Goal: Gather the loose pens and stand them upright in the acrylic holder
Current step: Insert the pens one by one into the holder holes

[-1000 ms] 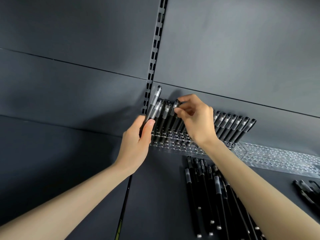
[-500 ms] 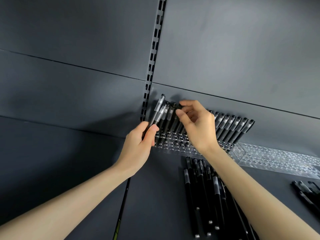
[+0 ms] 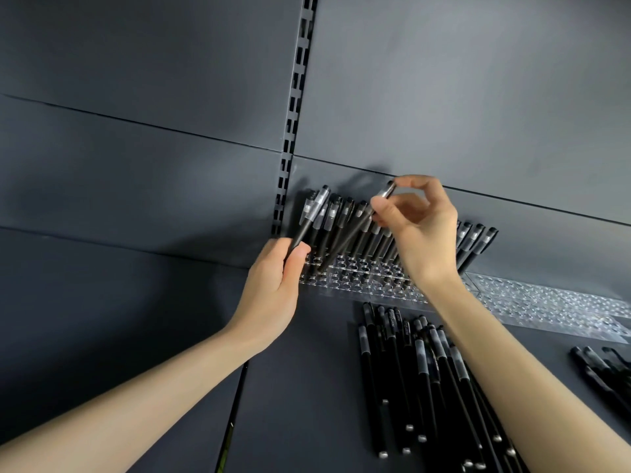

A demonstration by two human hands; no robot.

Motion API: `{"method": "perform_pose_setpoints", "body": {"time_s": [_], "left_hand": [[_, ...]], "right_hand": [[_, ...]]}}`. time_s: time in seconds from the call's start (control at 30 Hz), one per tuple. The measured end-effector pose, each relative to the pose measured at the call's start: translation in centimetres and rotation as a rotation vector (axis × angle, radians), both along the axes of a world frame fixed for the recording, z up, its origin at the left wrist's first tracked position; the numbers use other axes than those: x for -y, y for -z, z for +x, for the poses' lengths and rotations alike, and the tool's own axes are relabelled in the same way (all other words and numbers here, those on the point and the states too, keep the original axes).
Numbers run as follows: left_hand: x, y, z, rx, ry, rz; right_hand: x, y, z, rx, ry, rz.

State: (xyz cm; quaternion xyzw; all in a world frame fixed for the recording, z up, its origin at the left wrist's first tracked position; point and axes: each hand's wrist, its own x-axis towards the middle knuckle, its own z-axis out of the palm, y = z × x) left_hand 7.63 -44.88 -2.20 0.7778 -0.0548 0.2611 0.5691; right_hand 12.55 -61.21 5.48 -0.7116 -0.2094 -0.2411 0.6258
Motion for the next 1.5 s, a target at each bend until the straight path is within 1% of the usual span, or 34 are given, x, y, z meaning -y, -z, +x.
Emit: {"method": "perform_pose_setpoints", "body": {"time_s": [0.1,0.23,0.4,0.6,0.8,0.83,0.9,1.0,1.07,1.1,1.2,1.27,1.33,1.4,1.5], "left_hand": [[-0.1,-0.3,0.0,0.013,-0.005,-0.011],[-0.1,-0.2,0.0,0.01,0.05,-0.044],[-0.4,-0.3,0.3,-0.009,0.012,-0.055],[-0.5,-0.3,0.6,-0.04,0.011,-0.111],[-0.4,-0.2,0.5,-0.025,0.033,-0.103],[-0.3,-0.3,0.4,-0.028,0.055,-0.104],[-0.1,-0.4,0.1,-0.042,0.129,-0.094],[0.3,-0.2,-0.3,-0.079,0.258,-0.054],[0.6,0.2,-0.3,-0.125,0.299,-0.027],[0.7,0.3,-0.2,-0.151,0.314,-0.022],[0.9,0.3,-0.2,-0.19,0.338,0.024],[0.8,0.5,-0.2,-0.155,0.275,0.103],[0.5,0.6,0.0,-0.065,0.132,0.168],[0.0,0.7,0.4,0.015,-0.024,0.19],[-0.9,1.2,1.4,-0.033,-0.161,0.229]], "right_hand": [[-0.1,0.0,0.8,0.094,0.143,-0.06],[-0.9,0.1,1.5,0.162,0.214,-0.11],[-1.6,1.0,2.0,0.184,0.214,-0.244],[-1.7,2.4,2.6,0.119,0.177,-0.432],[-1.3,2.5,2.3,0.136,0.178,-0.492],[-1.2,2.5,2.1,0.143,0.189,-0.481],[-1.2,2.3,1.2,0.119,0.17,-0.386],[-1.2,2.0,-0.3,-0.013,-0.047,-0.207],[-1.3,2.1,-0.7,-0.068,-0.184,-0.158],[-1.2,2.2,-0.8,-0.079,-0.219,-0.143],[-0.8,2.1,-1.0,-0.087,-0.228,-0.125],[-0.3,1.7,-1.0,-0.072,-0.197,-0.129],[0.3,1.0,-0.8,-0.043,-0.139,-0.117],[0.8,0.3,-0.5,-0.002,-0.056,-0.125],[1.3,-0.3,-0.1,0.058,0.058,-0.168]]}}
